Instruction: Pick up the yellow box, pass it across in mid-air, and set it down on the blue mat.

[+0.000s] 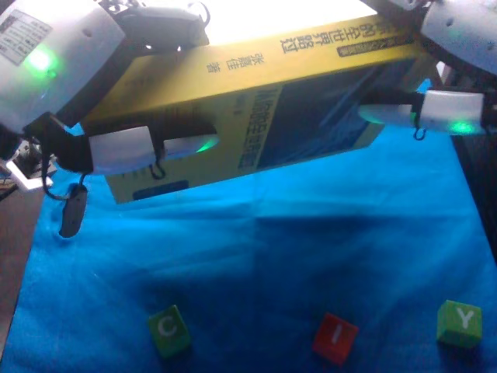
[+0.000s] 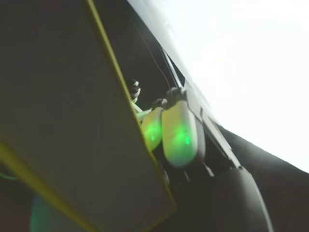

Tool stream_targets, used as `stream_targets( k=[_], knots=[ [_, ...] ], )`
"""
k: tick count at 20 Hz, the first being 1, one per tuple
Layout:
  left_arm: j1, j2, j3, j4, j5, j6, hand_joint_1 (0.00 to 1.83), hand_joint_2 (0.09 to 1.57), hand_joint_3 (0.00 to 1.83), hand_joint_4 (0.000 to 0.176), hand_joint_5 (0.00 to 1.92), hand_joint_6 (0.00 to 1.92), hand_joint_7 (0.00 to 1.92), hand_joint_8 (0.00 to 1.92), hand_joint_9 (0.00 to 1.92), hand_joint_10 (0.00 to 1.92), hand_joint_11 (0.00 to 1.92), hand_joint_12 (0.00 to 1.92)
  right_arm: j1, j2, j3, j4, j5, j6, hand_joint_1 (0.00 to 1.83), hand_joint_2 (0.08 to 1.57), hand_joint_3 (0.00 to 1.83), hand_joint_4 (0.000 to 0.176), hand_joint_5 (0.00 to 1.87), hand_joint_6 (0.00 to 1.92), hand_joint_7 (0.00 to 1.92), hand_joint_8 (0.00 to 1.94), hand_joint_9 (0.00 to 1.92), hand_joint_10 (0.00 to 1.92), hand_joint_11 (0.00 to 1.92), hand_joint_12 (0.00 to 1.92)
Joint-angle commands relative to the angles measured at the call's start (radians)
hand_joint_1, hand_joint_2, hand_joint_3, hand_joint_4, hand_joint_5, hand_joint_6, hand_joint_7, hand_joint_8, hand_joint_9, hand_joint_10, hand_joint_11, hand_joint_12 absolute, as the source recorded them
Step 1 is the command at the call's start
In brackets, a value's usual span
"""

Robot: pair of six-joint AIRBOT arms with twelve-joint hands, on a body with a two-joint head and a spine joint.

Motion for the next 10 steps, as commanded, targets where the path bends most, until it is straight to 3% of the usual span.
stream_targets(
  k=[1, 2, 3, 4, 5, 10],
  knots=[
    [-0.021, -0.005, -0.004, 0.029, -0.192, -0.037, 1.13, 1.22, 0.00, 0.000, 1.14, 1.92, 1.31, 1.92, 1.49, 1.92, 1.59, 1.92, 0.021, -0.016, 0.011, 0.007, 0.045, -0.007, 0.50, 1.20, 0.00, 0.000, 0.05, 0.00, 0.12, 0.00, 0.10, 0.02, 0.00, 0.39],
    [-0.022, -0.006, -0.005, 0.030, -0.197, -0.038, 1.13, 1.21, 0.00, 0.000, 1.14, 1.92, 1.31, 1.92, 1.49, 1.92, 1.59, 1.92, 0.026, -0.023, 0.018, 0.008, 0.034, -0.007, 0.78, 1.32, 0.00, 0.033, 0.45, 1.31, 0.38, 1.17, 0.35, 1.36, 0.20, 1.61],
    [-0.024, -0.008, -0.005, 0.033, -0.202, -0.038, 1.13, 1.22, 0.00, 0.000, 1.14, 1.92, 1.31, 1.92, 1.49, 1.92, 1.59, 1.92, 0.028, -0.026, 0.023, 0.008, 0.026, -0.007, 1.36, 1.27, 0.00, 0.000, 1.18, 1.90, 1.36, 1.91, 1.46, 1.90, 1.53, 1.91],
    [-0.024, -0.008, -0.005, 0.033, -0.203, -0.038, 1.13, 1.22, 0.00, 0.000, 1.14, 1.92, 1.31, 1.92, 1.49, 1.92, 1.59, 1.92, 0.028, -0.026, 0.023, 0.008, 0.026, -0.007, 1.36, 1.27, 0.00, 0.000, 1.18, 1.90, 1.36, 1.91, 1.46, 1.90, 1.53, 1.91],
    [-0.023, -0.008, -0.004, 0.033, -0.205, -0.038, 1.13, 1.21, 0.00, 0.000, 1.14, 1.92, 1.31, 1.92, 1.49, 1.92, 1.59, 1.92, 0.028, -0.026, 0.024, 0.008, 0.026, -0.007, 1.39, 1.29, 0.00, 0.000, 1.29, 1.92, 1.50, 1.93, 1.60, 1.92, 1.68, 1.92],
    [-0.023, -0.009, 0.006, 0.009, -0.176, -0.038, 1.13, 1.22, 0.00, 0.000, 1.14, 1.92, 1.31, 1.92, 1.49, 1.92, 1.59, 1.92, 0.040, -0.022, 0.037, 0.010, 0.026, -0.007, 1.32, 1.31, 0.00, 0.000, 1.21, 1.92, 1.44, 1.94, 1.57, 1.92, 1.66, 1.92]
  ],
)
